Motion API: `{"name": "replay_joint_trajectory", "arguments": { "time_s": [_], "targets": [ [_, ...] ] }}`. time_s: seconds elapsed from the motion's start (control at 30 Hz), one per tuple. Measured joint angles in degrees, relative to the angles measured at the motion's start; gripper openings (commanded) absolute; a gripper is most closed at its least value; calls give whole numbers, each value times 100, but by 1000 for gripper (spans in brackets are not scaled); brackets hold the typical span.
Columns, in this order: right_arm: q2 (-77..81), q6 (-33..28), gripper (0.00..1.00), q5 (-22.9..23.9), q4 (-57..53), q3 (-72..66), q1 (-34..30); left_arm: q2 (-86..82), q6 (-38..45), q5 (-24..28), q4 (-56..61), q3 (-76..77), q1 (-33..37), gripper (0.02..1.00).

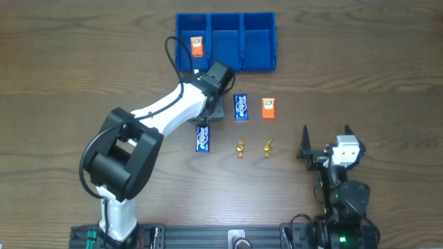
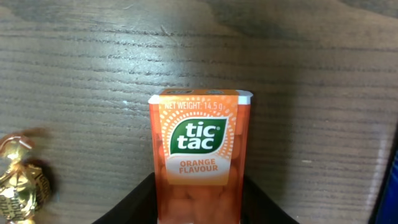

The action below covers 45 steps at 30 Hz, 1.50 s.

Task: Sort Candies Into Trays

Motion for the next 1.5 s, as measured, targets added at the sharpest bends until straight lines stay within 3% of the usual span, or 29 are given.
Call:
{"name": "replay_joint_trajectory", "arguments": {
  "time_s": [0.23,0.33,0.5,0.7,0.83,0.87,0.93,0.97,1.0,1.03,1.17,1.3,1.43,1.5],
  "targets": [
    [0,0,998,0,-2,0,-2,-55,-11,-9,20,0,0,325],
    [0,0,998,0,0,0,-2,-837,55,-214,-20,26,28,340],
    [0,0,998,0,0,0,0,-1449,538,-625,-1187,2240,551,332],
    [0,2,998,2,0,0,-2,776,968,-363,-2354,5532,1263,349],
    [0,7,998,0,0,0,-2,2015,1060,-94,-2358,5807,1331,369],
    [0,9,998,2,0,0,-2,2074,1067,-50,-2356,5807,1331,411],
    [0,11,998,0,0,0,-2,2074,1062,-15,-2332,5873,1331,595],
    [0,11,998,0,0,0,-2,2074,1086,-4,-2315,5888,1331,763],
    [0,11,998,0,0,0,-2,2074,1097,-9,-2288,5888,1331,849],
    [0,11,998,0,-2,0,-2,2074,1084,-9,-2223,5888,1331,899],
    [0,11,998,0,0,0,-2,2074,1056,-2,-2387,6155,1331,917],
    [0,11,998,2,2,0,-2,1891,772,-175,-3141,6424,691,928],
    [0,11,998,0,0,0,-2,1620,125,-221,-3432,6323,-839,917],
    [0,11,998,0,-2,0,0,1526,-306,-155,-3357,5799,-1263,919]
  ]
}}
